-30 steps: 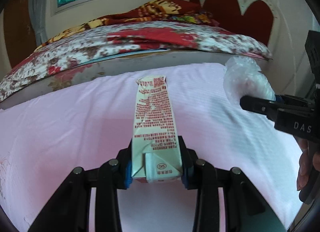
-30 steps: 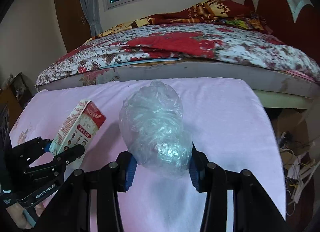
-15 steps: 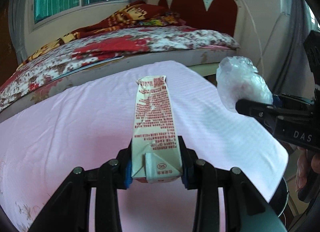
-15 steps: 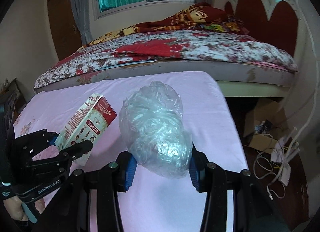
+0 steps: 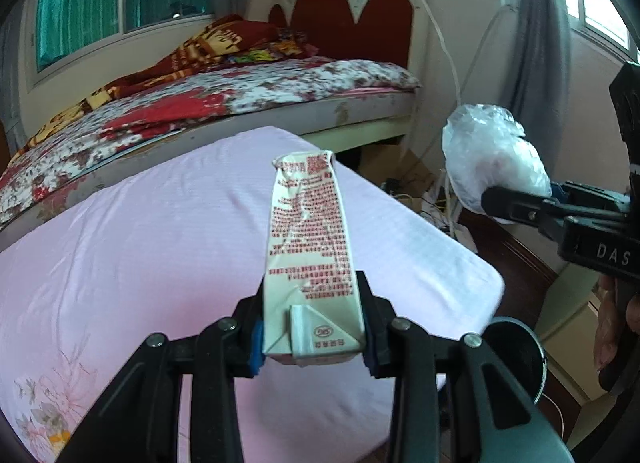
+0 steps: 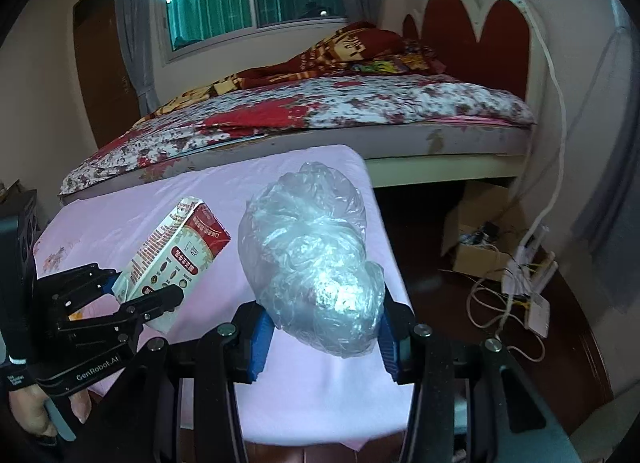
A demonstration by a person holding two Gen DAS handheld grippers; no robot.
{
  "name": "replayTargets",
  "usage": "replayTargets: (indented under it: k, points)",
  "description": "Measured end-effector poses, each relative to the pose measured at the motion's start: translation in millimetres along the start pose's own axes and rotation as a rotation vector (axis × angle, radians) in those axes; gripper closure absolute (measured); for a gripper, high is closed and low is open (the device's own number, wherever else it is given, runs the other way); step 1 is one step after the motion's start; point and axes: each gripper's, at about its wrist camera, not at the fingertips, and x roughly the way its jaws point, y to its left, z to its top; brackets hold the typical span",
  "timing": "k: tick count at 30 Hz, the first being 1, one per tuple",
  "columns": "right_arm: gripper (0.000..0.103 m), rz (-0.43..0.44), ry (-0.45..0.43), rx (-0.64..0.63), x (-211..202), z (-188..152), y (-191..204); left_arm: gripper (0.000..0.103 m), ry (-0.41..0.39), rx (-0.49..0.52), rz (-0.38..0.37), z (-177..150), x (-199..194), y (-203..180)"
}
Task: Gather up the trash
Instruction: 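Carry the milk carton and plastic bag over the bin and release both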
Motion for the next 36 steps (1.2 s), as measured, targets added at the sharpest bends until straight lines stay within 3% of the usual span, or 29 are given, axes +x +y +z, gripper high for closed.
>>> replayTargets:
  k: [11, 23, 36]
  points:
    - [0.056, -0.083, -0.016, 0.064, -57, -42, -56, 0.065, 0.009, 0.072, -0.067, -11, -5, -61]
    - [0.056, -0.157, -0.019, 0.161, -91, -86, -107, 0.065, 0.030, 0.157, -0.130, -19, -4, -119]
    - [0.055, -0.226, 0.090, 0.227, -103, -150, -154, 0.065, 0.123, 0.237, -0.230, -46, 22, -179]
